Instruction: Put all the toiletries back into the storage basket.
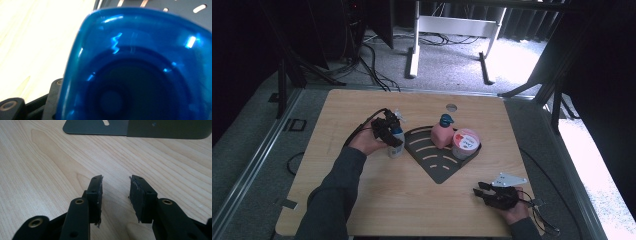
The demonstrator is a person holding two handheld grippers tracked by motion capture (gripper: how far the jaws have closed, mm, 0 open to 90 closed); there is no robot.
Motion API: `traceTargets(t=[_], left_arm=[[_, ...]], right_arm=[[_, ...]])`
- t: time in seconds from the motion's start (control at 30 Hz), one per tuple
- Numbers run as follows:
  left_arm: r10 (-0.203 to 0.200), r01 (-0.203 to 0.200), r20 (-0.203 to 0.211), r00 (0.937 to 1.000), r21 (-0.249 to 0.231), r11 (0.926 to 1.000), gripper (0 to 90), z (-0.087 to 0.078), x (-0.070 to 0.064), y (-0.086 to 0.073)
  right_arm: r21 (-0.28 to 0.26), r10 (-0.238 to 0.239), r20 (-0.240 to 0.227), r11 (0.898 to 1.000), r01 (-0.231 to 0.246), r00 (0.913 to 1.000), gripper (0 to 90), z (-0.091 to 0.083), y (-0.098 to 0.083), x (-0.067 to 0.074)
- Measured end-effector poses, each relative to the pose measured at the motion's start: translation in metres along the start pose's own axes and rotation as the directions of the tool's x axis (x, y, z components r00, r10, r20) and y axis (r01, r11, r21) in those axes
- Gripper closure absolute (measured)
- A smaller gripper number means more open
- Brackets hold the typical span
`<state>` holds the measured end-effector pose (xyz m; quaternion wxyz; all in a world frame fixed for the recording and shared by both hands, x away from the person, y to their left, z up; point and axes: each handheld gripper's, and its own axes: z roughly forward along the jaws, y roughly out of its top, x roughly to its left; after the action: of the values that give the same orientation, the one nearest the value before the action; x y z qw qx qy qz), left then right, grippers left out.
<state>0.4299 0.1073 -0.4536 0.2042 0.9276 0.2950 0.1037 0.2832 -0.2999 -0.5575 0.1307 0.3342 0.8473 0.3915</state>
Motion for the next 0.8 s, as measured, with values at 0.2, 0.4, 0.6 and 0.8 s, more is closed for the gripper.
traceTargets(t=[0.2, 0.4, 0.6, 0.8], left_arm=[[0.006, -0.006, 0.013, 0.9999, 0.025, 0.9997, 46.7, 0.0012, 0.0013, 0.0013], [0.005, -0.006, 0.025, 0.9997, 0.024, 0.9997, 48.4, 0.0012, 0.0024, 0.0003], [0.012, -0.013, 0.037, 0.9992, 0.027, 0.9996, 52.1, 0.0009, 0.0023, -0.0001], [0.009, -0.010, 0.036, 0.9993, 0.034, 0.9994, 52.8, 0.0005, 0.0014, 0.0003]], right_arm=[[-0.001, 0.001, -0.001, 1.000, -0.001, 1.0000, 62.1, 0.0000, 0.0000, -0.0002], [-0.001, 0.001, -0.001, 1.000, -0.001, 1.0000, 62.0, 0.0000, 0.0000, -0.0002], [-0.001, 0.001, -0.002, 1.000, -0.001, 1.0000, 62.0, 0.0000, 0.0000, -0.0003], [0.000, 0.001, -0.002, 1.000, -0.001, 1.0000, 62.0, 0.0000, 0.0000, -0.0001]])
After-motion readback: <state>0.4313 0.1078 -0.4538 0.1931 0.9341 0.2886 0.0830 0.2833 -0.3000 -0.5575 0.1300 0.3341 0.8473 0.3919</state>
